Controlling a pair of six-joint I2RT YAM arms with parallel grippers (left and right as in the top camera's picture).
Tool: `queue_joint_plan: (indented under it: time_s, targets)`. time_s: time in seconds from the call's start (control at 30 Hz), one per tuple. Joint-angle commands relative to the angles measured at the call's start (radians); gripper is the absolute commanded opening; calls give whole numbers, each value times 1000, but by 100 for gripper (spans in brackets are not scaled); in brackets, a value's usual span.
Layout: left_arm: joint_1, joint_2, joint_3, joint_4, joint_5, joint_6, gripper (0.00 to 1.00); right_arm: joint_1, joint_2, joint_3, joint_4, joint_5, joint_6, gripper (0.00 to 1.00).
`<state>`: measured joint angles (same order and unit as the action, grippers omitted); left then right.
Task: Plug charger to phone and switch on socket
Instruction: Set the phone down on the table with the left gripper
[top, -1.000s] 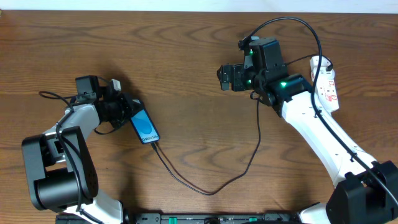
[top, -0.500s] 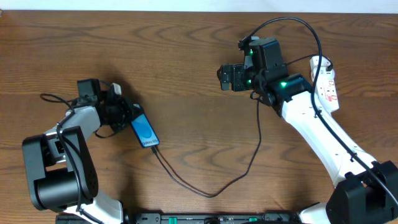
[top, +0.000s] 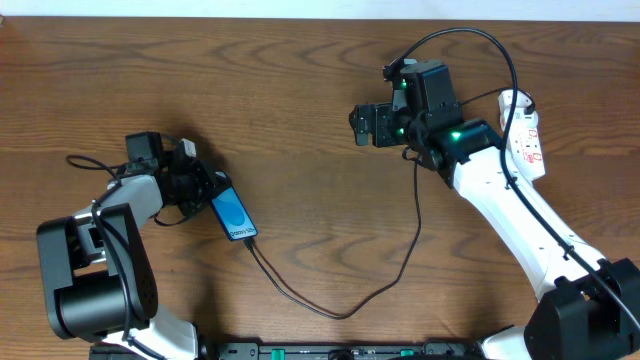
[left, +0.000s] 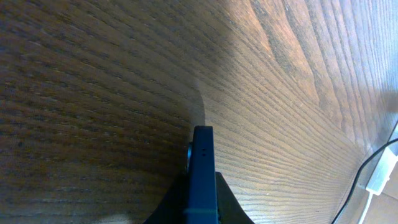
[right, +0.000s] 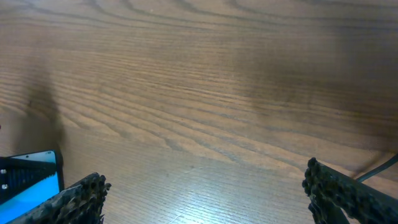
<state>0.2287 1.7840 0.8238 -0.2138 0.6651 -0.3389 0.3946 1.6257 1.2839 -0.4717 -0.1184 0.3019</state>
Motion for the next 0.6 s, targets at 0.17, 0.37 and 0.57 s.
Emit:
queue_joint_plan:
  time_s: [0.17,0.37,0.57]
  targets:
    - [-1,13,-53,17,-55,5,7,0,-23,12,-2,8,-11,99]
    - [-1,13,-53,17,-53,5,8,0,-23,12,-4,8,-11,99]
    - [-1,13,-53,17,-57,5,8,0,-23,12,-4,8,-11,99]
